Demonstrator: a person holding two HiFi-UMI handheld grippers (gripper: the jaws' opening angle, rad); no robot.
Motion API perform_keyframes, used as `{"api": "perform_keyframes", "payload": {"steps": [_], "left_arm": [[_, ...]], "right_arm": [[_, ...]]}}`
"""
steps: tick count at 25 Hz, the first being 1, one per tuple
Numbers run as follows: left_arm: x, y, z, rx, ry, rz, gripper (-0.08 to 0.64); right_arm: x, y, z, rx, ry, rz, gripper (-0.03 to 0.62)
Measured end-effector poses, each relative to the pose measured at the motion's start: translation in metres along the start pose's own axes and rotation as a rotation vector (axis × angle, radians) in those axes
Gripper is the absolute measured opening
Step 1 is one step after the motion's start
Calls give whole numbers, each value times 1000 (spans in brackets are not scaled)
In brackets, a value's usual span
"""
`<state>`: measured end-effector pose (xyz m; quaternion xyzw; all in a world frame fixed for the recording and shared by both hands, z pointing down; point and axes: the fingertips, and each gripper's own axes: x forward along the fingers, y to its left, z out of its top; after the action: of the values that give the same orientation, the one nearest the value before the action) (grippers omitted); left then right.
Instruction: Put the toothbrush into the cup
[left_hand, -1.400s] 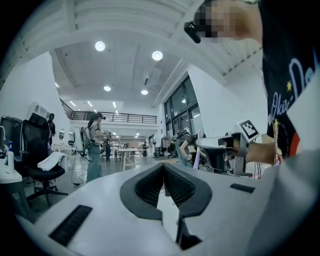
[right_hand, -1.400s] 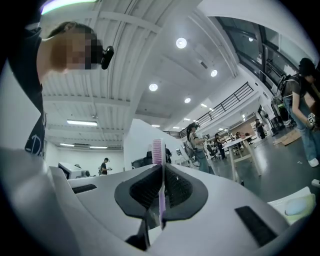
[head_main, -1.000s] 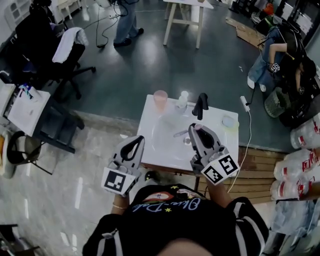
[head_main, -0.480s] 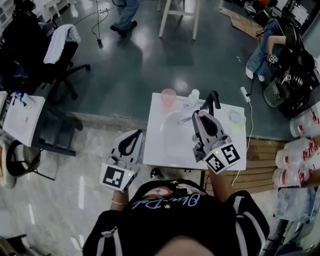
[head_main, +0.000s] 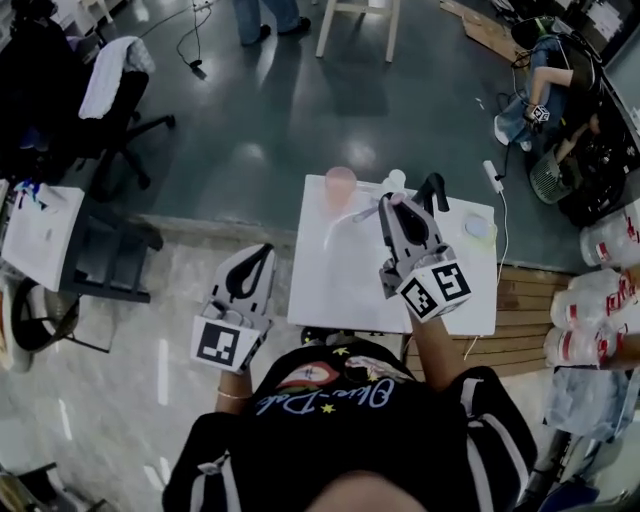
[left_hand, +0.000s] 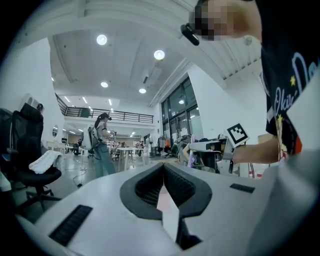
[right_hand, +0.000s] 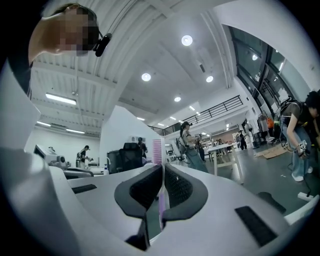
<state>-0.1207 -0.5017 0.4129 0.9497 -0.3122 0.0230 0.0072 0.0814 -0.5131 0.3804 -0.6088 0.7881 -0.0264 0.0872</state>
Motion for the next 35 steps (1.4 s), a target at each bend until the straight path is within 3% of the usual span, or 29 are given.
{"api": "perform_keyframes", "payload": {"steps": [12,35], "left_arm": [[8,8,-1,-10,27,81,2],[-5,24,-12,-33,86,202,2]], "right_arm": [[57,-28,-17,-98,37,-8,11],[119,-52,-145,-186,320,16,11]]}}
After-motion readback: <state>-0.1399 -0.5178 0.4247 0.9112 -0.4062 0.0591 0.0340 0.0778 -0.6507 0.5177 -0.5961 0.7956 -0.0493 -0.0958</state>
